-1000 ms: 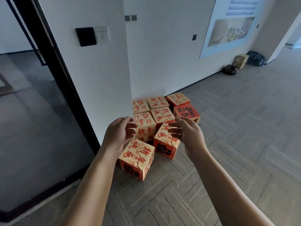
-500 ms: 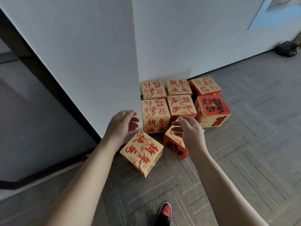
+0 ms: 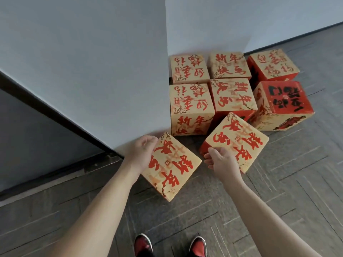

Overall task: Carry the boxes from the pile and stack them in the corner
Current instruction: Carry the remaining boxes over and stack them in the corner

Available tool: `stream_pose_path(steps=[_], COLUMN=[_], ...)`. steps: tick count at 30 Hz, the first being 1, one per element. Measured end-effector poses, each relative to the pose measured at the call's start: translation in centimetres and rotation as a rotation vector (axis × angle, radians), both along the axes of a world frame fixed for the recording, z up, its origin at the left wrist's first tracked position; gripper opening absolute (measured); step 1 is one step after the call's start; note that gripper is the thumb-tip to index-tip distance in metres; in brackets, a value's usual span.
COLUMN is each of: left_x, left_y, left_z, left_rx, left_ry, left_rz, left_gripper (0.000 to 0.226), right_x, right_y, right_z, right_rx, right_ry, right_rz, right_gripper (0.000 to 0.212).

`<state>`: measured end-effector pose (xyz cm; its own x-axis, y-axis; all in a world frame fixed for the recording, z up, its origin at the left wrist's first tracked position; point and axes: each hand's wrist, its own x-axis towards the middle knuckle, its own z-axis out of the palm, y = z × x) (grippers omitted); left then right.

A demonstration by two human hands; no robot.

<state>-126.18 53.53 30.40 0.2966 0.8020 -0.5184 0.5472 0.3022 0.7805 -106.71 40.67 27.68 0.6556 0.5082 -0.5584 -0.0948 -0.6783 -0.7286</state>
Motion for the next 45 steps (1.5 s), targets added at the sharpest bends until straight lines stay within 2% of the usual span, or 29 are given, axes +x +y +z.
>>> stream_pose_path(steps=[3, 8, 12, 17, 20, 22, 25, 28, 32, 39, 42, 45], left_x=[-0.2, -0.8, -0.6, -0.7, -1.0, -1.0, -0.7, -0.3, 1.4, 5.0, 6.0, 6.4], left_y=[1.6, 3.9, 6.0, 8.6, 8.9, 8.7, 8.2, 7.7, 6.4, 4.6, 3.7, 2.4], left_z=[-8.2, -22.0, -29.6, -35.4, -36.3, -35.3, -31.1, -23.9, -10.0, 17.4, 26.6, 33.3], left_rx=[0.015, -0.011, 0.035, 0.044, -0.004, -0.009, -0.009, -0.002, 0.006, 0.068, 0.107, 0.162], left_ry=[0.063, 0.198, 0.282, 0.415, 0.478, 0.474, 0.407, 0.322, 0.256, 0.025, -0.081, -0.153], left_rz=[-0.072, -0.162, -0.185, -0.187, -0.163, -0.154, -0.157, -0.129, -0.128, -0.176, -0.213, -0.281], left_gripper=[0.022, 0.049, 0.045, 0.05, 0.064, 0.053, 0.028, 0.026, 0.02, 0.028, 0.031, 0.027], right_x=[-0.1, -0.6, -0.9, -2.0, -3.0, -3.3, -3.0, -1.9, 0.6, 5.3, 6.7, 7.1], right_y=[1.2, 2.6, 3.4, 3.4, 3.1, 2.7, 1.9, 0.9, -0.5, -3.1, -4.6, -6.3], right_z=[-8.6, -22.1, -30.4, -35.8, -36.5, -35.3, -30.9, -23.6, -9.9, 17.8, 27.5, 34.9], right_rx=[-0.084, -0.22, -0.269, -0.295, -0.264, -0.222, -0.165, -0.098, -0.042, 0.165, 0.267, 0.347], right_ry=[-0.012, 0.004, 0.074, 0.187, 0.256, 0.304, 0.289, 0.245, 0.166, 0.026, 0.013, 0.011], right_rz=[0.026, 0.03, -0.084, -0.153, -0.175, -0.214, -0.27, -0.335, -0.406, -0.437, -0.404, -0.38], right_gripper=[0.029, 0.049, 0.047, 0.047, 0.033, 0.031, 0.04, 0.037, 0.048, 0.038, 0.059, 0.059])
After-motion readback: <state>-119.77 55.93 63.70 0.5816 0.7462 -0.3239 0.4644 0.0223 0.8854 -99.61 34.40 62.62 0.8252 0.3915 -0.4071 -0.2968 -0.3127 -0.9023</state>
